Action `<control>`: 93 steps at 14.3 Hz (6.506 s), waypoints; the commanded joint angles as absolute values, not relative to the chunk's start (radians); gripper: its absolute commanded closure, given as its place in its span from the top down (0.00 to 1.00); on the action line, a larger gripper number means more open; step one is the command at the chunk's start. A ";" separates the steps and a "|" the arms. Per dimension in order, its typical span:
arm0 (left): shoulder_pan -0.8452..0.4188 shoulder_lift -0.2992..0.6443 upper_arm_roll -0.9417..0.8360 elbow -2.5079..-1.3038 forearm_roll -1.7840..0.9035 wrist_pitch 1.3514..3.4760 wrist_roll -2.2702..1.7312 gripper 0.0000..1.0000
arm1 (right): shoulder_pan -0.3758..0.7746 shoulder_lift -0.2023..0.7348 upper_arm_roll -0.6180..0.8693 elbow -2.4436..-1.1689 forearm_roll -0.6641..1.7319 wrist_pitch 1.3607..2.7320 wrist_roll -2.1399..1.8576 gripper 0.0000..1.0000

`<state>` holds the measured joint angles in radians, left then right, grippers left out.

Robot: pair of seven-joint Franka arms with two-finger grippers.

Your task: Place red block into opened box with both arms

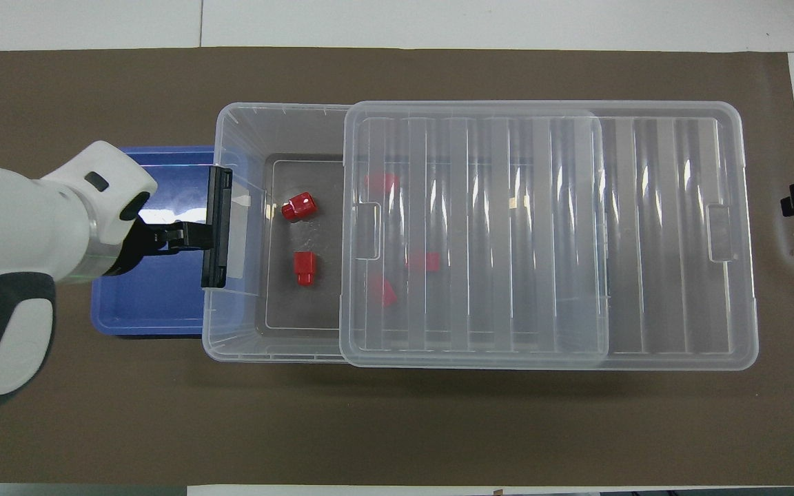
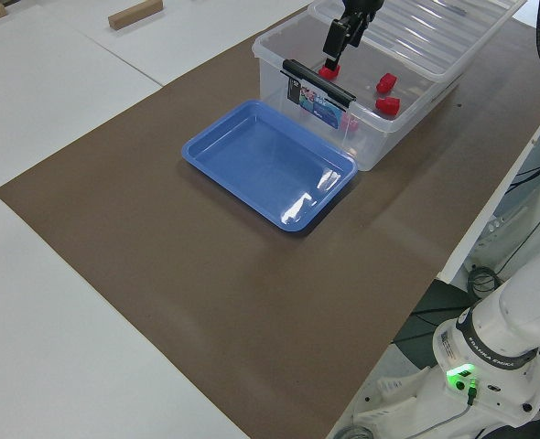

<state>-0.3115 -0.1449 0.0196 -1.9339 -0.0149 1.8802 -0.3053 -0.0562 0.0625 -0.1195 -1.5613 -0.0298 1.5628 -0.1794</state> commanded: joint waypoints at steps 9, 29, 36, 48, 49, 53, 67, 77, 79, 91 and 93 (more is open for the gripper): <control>-0.114 -0.008 0.017 -1.623 -0.005 1.635 -0.078 1.00 | -0.060 0.040 -0.252 -1.787 -0.038 1.772 -0.345 0.00; -0.061 -0.015 0.015 -1.628 -0.005 1.594 -0.012 1.00 | -0.049 -0.014 -0.103 -1.968 -0.031 1.884 -0.146 0.00; -0.055 -0.020 0.015 -1.635 -0.005 1.603 -0.020 1.00 | -0.048 -0.009 -0.029 -1.996 -0.021 1.931 -0.055 0.00; -0.052 -0.020 0.015 -1.635 -0.005 1.603 -0.020 1.00 | -0.048 -0.012 0.061 -2.026 0.015 1.948 0.097 0.00; -0.052 -0.020 0.015 -1.635 -0.005 1.601 -0.021 1.00 | -0.048 -0.011 0.063 -2.032 0.018 1.959 0.100 0.00; -0.052 -0.020 0.015 -1.635 -0.005 1.601 -0.020 1.00 | -0.046 -0.012 0.098 -2.043 0.018 1.990 0.150 0.00; -0.052 -0.020 0.015 -1.635 -0.005 1.601 -0.021 1.00 | -0.046 -0.011 0.149 -2.043 0.020 2.009 0.221 0.00; -0.052 -0.020 0.015 -1.635 -0.005 1.601 -0.020 1.00 | -0.046 -0.012 0.181 -2.048 0.023 2.019 0.259 0.00; -0.052 -0.020 0.015 -1.635 -0.005 1.601 -0.020 1.00 | -0.046 -0.011 0.181 -2.049 0.023 2.017 0.255 0.00; -0.052 -0.020 0.015 -1.635 -0.005 1.601 -0.020 1.00 | -0.048 0.000 0.114 -1.823 0.015 1.764 0.074 1.00; -0.052 -0.020 0.015 -1.635 -0.005 1.603 -0.021 1.00 | -0.048 -0.026 0.112 -1.795 0.008 1.711 0.069 1.00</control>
